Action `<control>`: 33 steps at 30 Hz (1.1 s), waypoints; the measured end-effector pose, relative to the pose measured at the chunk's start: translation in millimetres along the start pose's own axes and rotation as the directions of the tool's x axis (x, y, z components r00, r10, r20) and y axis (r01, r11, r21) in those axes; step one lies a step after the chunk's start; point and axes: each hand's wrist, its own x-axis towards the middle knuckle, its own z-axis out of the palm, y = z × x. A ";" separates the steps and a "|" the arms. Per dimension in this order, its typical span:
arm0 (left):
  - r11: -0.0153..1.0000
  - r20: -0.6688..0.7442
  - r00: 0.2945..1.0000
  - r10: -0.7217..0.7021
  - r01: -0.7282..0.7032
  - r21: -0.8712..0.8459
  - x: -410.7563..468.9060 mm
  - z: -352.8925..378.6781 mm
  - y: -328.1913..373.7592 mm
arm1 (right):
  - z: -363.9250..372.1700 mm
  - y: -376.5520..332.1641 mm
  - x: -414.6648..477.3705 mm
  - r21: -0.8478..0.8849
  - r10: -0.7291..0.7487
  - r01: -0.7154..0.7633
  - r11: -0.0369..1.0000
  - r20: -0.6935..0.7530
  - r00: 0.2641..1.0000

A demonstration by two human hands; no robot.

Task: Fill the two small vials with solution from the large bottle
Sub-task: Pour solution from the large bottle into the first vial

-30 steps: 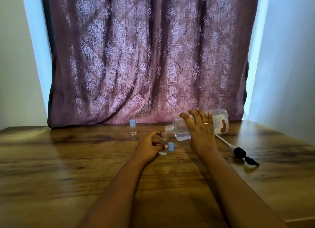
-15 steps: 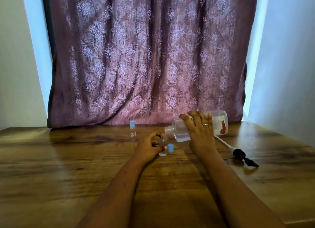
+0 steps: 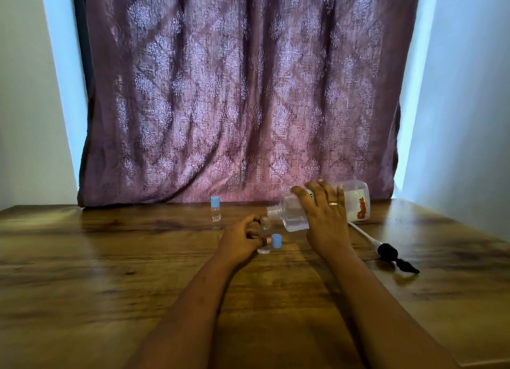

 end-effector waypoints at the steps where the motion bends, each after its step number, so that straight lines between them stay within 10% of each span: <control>1: 1.000 -0.001 1.000 -0.003 0.003 -0.001 -0.1 0.1 0.2 | -0.1 0.2 -0.3 0.001 0.001 -0.001 1.000 -0.004 1.000; 33: 1.000 -0.007 1.000 -0.028 0.028 -0.005 -3.1 0.0 7.0 | -0.8 0.7 -0.7 -0.002 -0.006 0.006 1.000 -0.003 1.000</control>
